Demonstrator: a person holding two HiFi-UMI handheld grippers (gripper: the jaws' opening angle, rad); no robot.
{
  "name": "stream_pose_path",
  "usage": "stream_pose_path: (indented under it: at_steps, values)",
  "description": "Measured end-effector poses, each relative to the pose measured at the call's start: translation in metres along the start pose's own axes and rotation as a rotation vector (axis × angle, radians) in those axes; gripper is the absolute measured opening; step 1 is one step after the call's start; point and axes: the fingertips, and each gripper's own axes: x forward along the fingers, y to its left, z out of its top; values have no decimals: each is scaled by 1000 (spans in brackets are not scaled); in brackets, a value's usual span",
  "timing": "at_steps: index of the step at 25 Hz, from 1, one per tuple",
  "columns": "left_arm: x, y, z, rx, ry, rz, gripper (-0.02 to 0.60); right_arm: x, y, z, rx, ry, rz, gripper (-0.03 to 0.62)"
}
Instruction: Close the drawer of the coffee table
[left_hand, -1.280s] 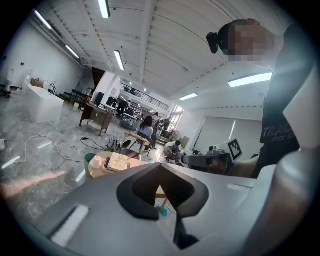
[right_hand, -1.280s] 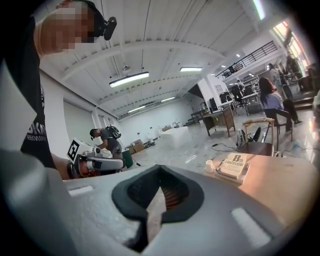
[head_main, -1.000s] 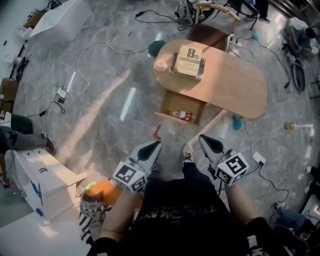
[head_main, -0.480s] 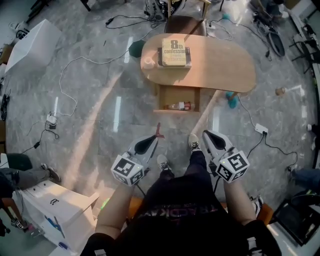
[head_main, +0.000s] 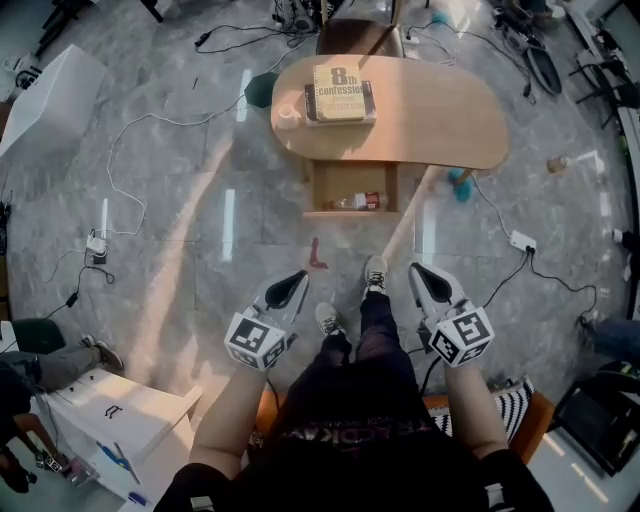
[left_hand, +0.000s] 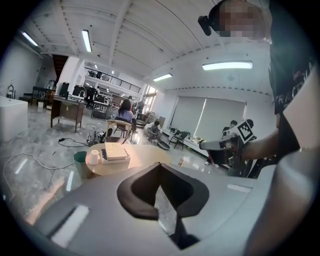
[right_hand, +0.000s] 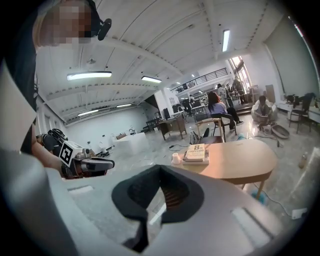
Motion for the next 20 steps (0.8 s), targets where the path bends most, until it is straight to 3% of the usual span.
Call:
stream_pose_path:
  at_steps: [6, 12, 20]
  values:
    - [33, 7, -16, 17, 15, 9, -3, 21, -45, -20, 27, 25, -1, 0]
    - [84, 29, -42, -38, 48, 47, -2, 55, -104, -54, 53, 86, 9, 0]
    - [143, 83, -113, -41, 57, 105, -2, 120, -163, -119, -6, 136, 48, 0]
